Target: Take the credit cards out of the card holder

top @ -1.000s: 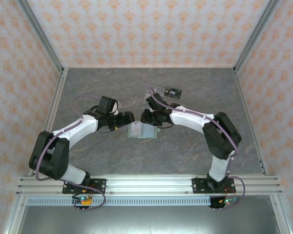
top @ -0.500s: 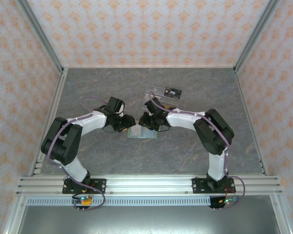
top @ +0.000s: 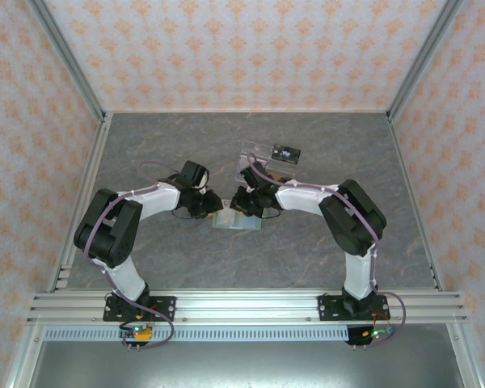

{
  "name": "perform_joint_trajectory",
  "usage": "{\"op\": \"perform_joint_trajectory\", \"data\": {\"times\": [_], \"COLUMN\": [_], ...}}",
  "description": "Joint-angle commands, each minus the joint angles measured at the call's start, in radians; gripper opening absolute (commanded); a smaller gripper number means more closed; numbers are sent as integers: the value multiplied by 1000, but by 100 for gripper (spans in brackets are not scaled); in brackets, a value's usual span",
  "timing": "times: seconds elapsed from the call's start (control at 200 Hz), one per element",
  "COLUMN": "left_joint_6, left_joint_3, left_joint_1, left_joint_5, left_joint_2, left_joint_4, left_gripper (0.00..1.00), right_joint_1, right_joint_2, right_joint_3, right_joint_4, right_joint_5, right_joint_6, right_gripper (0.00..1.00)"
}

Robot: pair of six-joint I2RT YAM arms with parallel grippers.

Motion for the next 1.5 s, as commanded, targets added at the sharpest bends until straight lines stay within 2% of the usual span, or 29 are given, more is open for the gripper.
{"op": "perform_joint_trajectory", "data": {"times": [0.0,0.235,0.716,1.496], "left_joint_6": [4,-2,-8,-25], "left_joint_3": [2,-29,-52,-85], "left_joint_1": [-13,-13,-13,-13], "left_joint_5": [-29,-47,-50,-17], "left_joint_2": [12,8,8,-9], "left_joint_4": [-10,1,10,46], "left_gripper": [23,19,14,8], "right_joint_1": [-5,-5,-16,-37], "right_joint_2": [5,-13,28,26], "right_joint_3": [-16,-30,-24,-89], "right_joint_4": [-16,-46,-6,242], "right_joint_5": [6,17,-85,-176], "right_joint_6": [-6,-36,-87,-52], "right_gripper": [18,18,16,16]}}
